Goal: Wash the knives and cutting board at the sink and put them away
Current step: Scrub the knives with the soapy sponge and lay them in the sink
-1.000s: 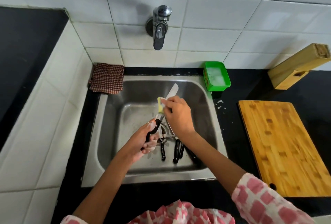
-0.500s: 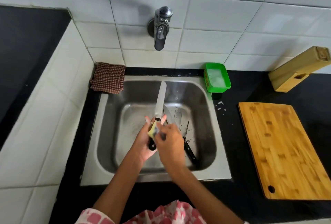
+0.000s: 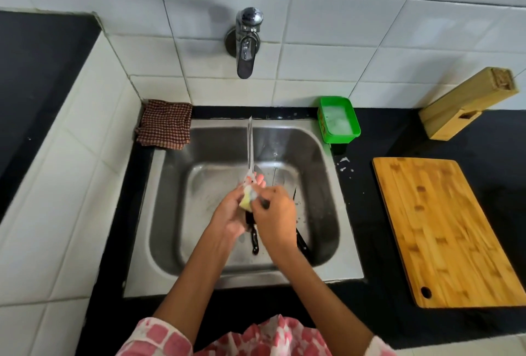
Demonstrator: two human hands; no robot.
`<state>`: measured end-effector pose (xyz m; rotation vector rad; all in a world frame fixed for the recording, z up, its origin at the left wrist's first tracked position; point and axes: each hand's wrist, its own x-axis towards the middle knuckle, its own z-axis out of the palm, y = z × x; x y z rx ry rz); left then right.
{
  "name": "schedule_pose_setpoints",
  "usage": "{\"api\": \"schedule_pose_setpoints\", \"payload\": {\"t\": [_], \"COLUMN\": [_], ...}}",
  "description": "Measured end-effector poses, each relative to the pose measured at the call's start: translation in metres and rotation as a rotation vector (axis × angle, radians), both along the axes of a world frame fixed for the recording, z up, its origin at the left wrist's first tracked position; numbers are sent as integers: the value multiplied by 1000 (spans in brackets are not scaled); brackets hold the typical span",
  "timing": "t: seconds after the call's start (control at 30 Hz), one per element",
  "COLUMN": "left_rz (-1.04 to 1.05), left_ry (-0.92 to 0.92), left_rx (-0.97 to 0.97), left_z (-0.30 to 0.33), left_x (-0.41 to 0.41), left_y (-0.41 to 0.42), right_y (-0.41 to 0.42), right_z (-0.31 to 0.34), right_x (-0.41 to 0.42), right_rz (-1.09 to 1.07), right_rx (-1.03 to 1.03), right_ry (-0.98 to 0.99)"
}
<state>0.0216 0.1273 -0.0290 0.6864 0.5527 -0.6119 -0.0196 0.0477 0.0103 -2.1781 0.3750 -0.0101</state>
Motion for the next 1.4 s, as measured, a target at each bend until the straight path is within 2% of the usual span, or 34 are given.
{"api": "schedule_pose_setpoints", "payload": {"t": [0.1,0.2,0.3,0.4,0.57,0.63,0.73,0.87,1.0,1.13,1.27,1.4], "left_rz": [35,101,14,-49,73,116,169,191,-39,-209,-266,-132], "left_ry": [75,128,128,84,90,137,162,206,258,320,259,252], "left_rx": [109,86,95,139,30,30,85,188,411,660,689,763], "left_z": [-2,-6,-6,-3,-14,-21,-27,-41,-87,-161,-144,-121], "left_x": [7,13,-1,-1,12,15,26,46,42,40,23,20], "left_y": [2,5,-4,-14,-10,-18,-27,-34,-54,-66,-73,-78], "right_y": [2,3,-4,-8,-20,-27,-36,-53,-72,-79,-87,-99], "right_z": [-3,-11,-13,-12,-8,-8,-6,-15,-36,-59,-69,-61], "right_x": [23,3,0,26,-24,-23,-10,-30,-24,-15,-17,-23], "right_rz": [144,317,258,176,273,223,124,139,-41,-69,-158,-347], "right_rx": [-189,-300,-317,-257,-187,-157,-63,-65,47,134,328,773], "right_ry": [5,65,84,89,148,169,164,206,188,223,270,315]}}
